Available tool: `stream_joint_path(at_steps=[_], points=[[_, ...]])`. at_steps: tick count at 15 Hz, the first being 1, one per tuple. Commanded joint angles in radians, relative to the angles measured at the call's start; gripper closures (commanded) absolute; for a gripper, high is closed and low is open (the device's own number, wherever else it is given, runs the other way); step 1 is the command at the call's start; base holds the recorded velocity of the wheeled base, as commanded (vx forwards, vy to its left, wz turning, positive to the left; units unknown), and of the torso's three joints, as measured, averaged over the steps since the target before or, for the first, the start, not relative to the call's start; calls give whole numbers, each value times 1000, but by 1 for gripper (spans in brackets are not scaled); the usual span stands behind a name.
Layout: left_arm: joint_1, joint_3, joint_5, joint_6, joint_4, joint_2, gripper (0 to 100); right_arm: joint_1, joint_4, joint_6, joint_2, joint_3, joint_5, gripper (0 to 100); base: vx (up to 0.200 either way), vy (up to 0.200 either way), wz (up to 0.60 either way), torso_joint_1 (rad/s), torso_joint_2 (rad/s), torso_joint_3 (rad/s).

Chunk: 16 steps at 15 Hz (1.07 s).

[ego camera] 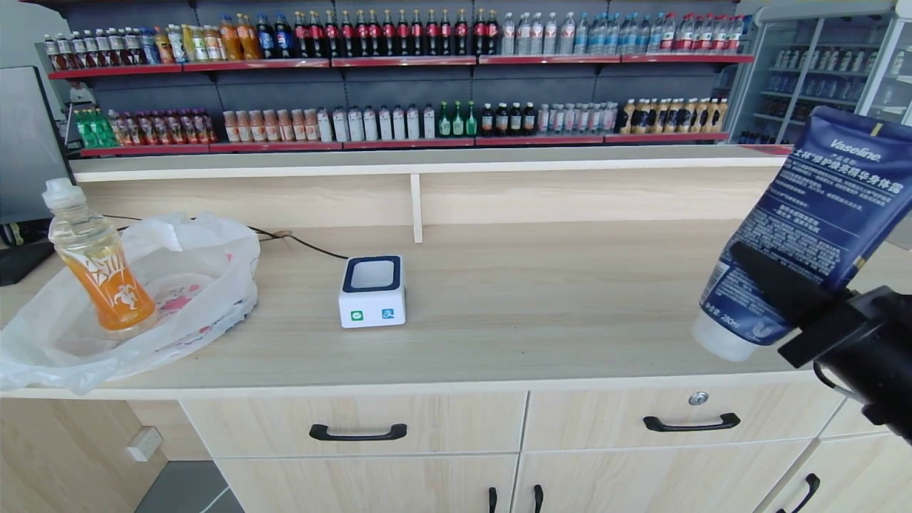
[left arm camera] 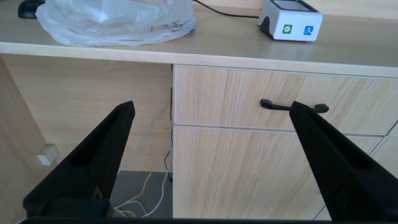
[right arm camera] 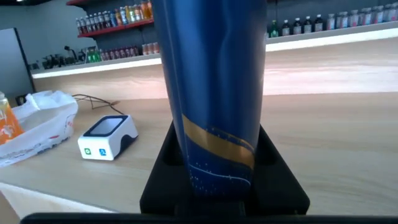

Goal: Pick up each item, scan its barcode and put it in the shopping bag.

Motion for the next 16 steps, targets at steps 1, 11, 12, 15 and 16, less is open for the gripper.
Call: stream_joint_path(at_steps=[1, 11, 12, 15, 16], points=[[0, 0, 0, 0, 0, 0, 0, 2, 5, 39, -40, 7, 78, 100, 0, 0, 0, 0, 0, 0], [0, 0, 0, 0, 0, 0, 0, 93, -43, 562, -52, 7, 286, 100, 0, 0, 0, 0, 0, 0], [0, 1, 0, 0, 0, 0, 0, 122, -41, 600, -50, -38, 291, 100, 0, 0, 0, 0, 0, 0], [0, 0, 0, 0, 0, 0, 0, 154, -41, 656, -47, -75, 395, 100, 0, 0, 0, 0, 0, 0], [0, 1, 0, 0, 0, 0, 0, 154, -41, 654, -46, -85, 417, 100, 0, 0, 0, 0, 0, 0]])
